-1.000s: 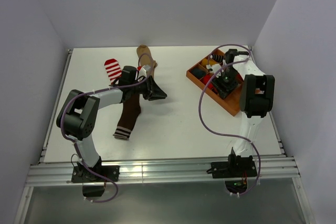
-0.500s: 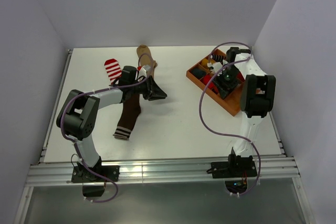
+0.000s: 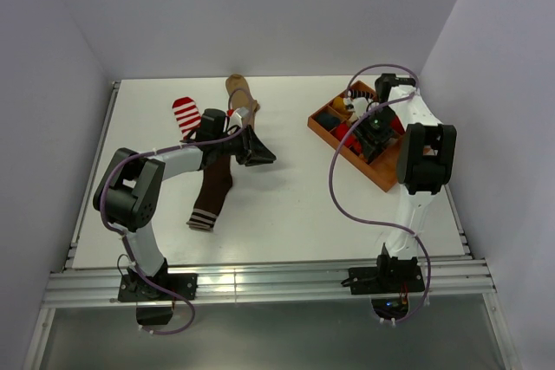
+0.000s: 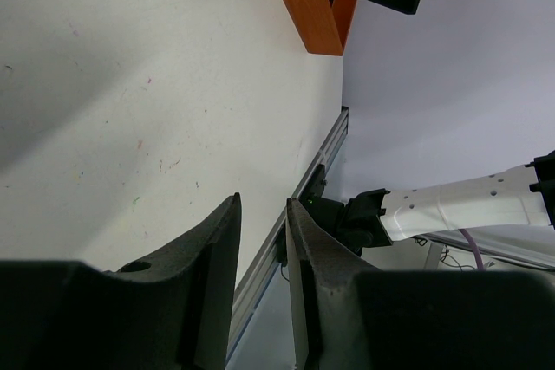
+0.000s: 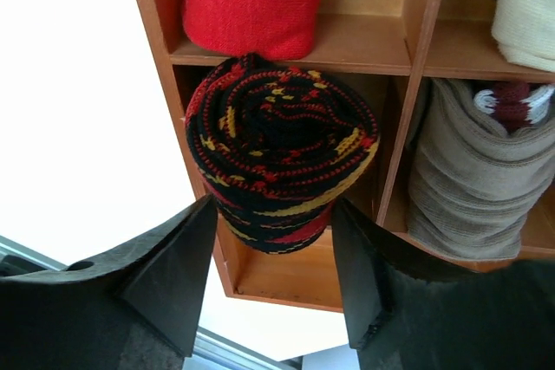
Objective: Roll the socks
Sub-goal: Place the sock in the storage box.
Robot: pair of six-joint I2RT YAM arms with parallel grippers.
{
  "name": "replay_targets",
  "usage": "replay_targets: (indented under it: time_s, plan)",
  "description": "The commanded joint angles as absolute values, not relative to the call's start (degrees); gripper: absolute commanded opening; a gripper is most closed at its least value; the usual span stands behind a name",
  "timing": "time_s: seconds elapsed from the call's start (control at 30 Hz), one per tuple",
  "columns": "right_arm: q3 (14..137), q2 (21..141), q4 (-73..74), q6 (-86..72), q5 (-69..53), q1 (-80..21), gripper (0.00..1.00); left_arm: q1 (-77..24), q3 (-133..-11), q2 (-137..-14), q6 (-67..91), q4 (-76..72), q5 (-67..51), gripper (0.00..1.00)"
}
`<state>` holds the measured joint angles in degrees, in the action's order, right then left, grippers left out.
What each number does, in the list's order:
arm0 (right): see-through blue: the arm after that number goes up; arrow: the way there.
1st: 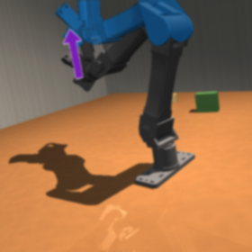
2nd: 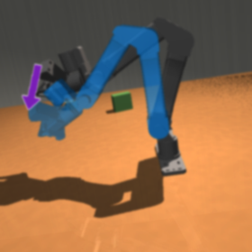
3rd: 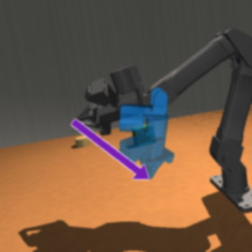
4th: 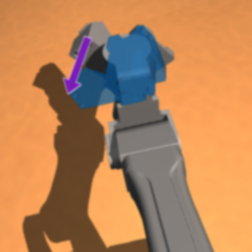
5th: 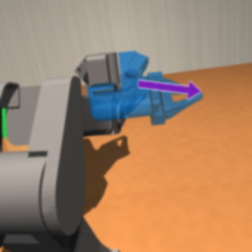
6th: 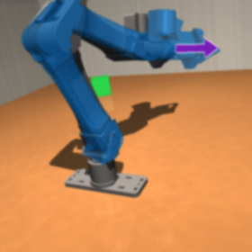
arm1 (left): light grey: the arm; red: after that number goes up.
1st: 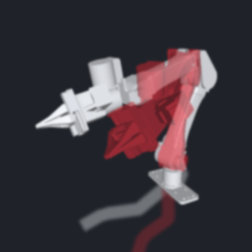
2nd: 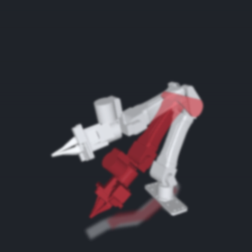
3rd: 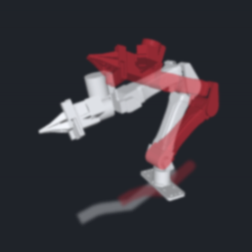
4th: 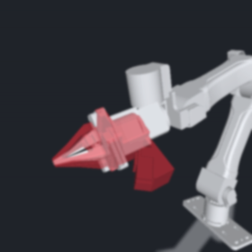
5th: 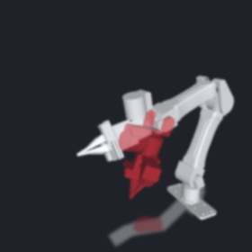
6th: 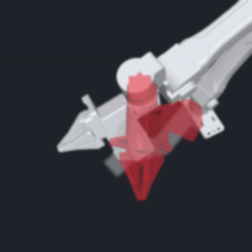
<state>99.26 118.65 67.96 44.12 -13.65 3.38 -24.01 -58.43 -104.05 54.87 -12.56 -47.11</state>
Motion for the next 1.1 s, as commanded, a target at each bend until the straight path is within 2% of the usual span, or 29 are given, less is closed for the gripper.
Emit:
replay_targets:
  time_s: [0.0, 0.2, 0.5, 0.73, 1.07]
  plan:
    - [99.9, 119.1, 66.7, 42.5, -14.8, 3.6, 0.62, -23.8, -60.0, -103.6, 53.7, -13.5, -47.7, 0.33]
    - [94.3, 118.4, 62.4, 41.6, -13.0, 3.5, 0.55, -23.7, -60.0, -103.7, 53.9, -13.5, -47.4, 0.33]
    - [88.9, 115.9, 56.5, 40.5, -10.5, 3.1, 0.53, -23.7, -60.3, -103.2, 53.7, -13.0, -46.8, 0.34]
    - [93.5, 113.1, 59.9, 39.6, -11.8, 3.6, 0.65, -23.8, -60.2, -101.7, 53.2, -12.5, -45.8, 0.35]
    - [97.6, 112.2, 63.2, 39.7, -15.0, 4.7, 0.7, -23.8, -59.5, -99.8, 52.7, -12.0, -43.9, 0.38]
